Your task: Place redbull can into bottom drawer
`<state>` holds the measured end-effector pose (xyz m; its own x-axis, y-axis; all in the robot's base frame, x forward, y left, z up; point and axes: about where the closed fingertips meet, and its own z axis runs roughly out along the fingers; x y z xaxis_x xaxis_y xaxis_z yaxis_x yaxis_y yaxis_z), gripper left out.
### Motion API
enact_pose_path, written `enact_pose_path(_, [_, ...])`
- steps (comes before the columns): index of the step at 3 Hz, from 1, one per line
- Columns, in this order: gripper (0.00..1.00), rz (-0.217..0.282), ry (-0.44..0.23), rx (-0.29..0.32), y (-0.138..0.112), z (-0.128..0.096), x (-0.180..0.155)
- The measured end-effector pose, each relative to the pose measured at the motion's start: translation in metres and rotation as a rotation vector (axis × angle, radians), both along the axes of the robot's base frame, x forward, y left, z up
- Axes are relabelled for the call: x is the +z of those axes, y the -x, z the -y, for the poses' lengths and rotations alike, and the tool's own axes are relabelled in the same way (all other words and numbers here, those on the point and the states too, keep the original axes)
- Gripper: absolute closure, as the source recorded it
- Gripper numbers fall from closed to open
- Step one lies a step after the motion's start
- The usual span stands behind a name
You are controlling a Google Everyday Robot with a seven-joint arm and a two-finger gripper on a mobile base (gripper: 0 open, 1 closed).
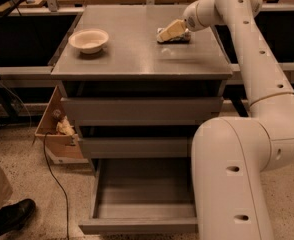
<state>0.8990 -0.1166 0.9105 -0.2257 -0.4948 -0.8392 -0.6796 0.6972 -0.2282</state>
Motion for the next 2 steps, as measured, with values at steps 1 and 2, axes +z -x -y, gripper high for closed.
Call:
enact_pose_path(1, [0.0,0.005,0.026,-0.05,-0.015,0.007,-0.013])
enact_pose_path(2, [0.0,-0.009,0.052,-0.083,-0.024,0.012,-0.029])
